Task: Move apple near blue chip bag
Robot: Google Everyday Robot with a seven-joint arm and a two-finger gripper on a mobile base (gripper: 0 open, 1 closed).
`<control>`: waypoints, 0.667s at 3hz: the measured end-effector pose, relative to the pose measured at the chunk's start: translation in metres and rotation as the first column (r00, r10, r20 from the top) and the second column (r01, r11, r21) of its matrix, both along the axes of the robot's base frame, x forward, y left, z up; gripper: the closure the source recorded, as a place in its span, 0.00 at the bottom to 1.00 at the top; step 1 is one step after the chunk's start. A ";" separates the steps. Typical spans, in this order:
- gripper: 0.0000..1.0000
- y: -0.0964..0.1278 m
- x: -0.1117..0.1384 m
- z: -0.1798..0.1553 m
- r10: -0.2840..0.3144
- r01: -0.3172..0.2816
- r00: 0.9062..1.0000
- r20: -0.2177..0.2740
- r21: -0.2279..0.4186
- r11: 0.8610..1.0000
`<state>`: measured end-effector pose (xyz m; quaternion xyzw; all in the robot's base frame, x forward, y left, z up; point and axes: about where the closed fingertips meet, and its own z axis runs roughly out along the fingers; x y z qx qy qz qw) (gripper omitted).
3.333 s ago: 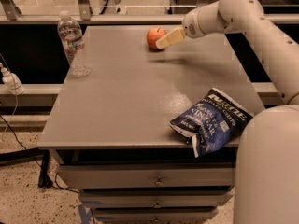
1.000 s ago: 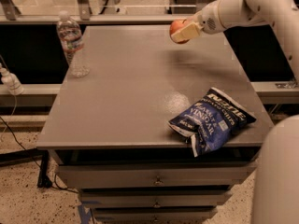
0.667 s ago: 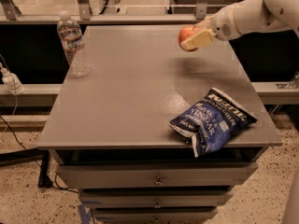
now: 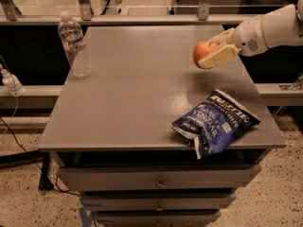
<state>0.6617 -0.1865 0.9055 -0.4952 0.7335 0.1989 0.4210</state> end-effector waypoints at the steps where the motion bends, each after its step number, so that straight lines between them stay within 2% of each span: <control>1: 1.00 -0.012 -0.020 -0.009 0.062 -0.062 0.998 -0.026 0.005 0.998; 2: 1.00 -0.030 -0.034 -0.019 0.124 -0.123 0.991 -0.048 0.020 0.992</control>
Offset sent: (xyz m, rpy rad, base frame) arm -0.0525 -0.0616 -0.0255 0.0304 0.0723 0.1968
